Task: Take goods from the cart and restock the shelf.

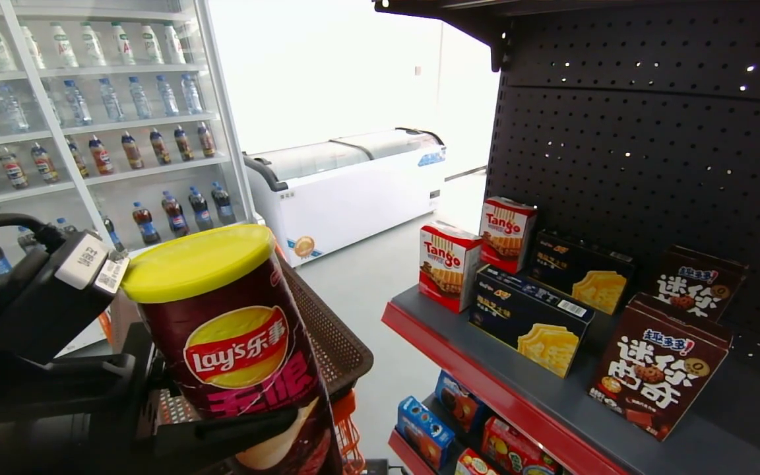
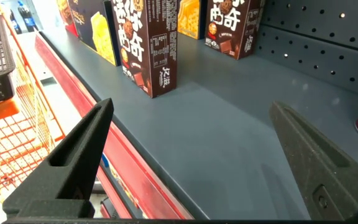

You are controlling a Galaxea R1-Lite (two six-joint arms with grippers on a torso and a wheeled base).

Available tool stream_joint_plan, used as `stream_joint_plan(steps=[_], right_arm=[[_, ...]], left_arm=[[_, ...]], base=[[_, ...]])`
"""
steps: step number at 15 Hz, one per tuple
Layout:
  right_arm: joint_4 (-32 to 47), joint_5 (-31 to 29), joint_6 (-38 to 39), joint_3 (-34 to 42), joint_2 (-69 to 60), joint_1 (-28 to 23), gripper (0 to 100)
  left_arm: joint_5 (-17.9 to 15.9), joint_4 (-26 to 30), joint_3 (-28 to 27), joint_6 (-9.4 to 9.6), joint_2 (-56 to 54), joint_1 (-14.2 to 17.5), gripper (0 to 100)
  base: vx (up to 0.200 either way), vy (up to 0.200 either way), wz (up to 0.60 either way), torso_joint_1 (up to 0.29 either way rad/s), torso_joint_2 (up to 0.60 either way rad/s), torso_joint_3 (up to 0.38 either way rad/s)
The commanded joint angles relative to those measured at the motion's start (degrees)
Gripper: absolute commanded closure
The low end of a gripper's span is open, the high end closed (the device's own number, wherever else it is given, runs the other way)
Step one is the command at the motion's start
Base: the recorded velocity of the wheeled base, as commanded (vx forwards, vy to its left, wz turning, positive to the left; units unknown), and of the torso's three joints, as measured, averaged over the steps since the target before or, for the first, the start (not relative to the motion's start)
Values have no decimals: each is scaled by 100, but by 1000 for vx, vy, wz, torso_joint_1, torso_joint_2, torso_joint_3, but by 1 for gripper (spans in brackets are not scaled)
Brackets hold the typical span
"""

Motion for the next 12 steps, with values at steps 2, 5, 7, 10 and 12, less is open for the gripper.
stream_joint_plan(steps=[2, 5, 7, 10, 12], right_arm=[[0, 2, -1, 0, 9, 2, 0], [9, 2, -1, 0, 9, 2, 0], [0, 2, -1, 0, 9, 2, 0], [9, 2, -1, 0, 9, -7, 0], [9, 2, -1, 0, 9, 2, 0]], left_arm=[[1, -4, 12, 2, 33, -4, 100], [1, -4, -14, 2, 33, -4, 100], [-7, -13, -6, 2, 60, -4, 100], [-7, -13, -14, 10, 60, -13, 100], [-51, -13, -23, 10, 42, -144, 100]], base=[[0, 0, -600, 2, 5, 9], [0, 0, -600, 7, 4, -1], [0, 0, -600, -2, 2, 7], [0, 0, -600, 1, 4, 4], [0, 0, -600, 2, 0, 2]])
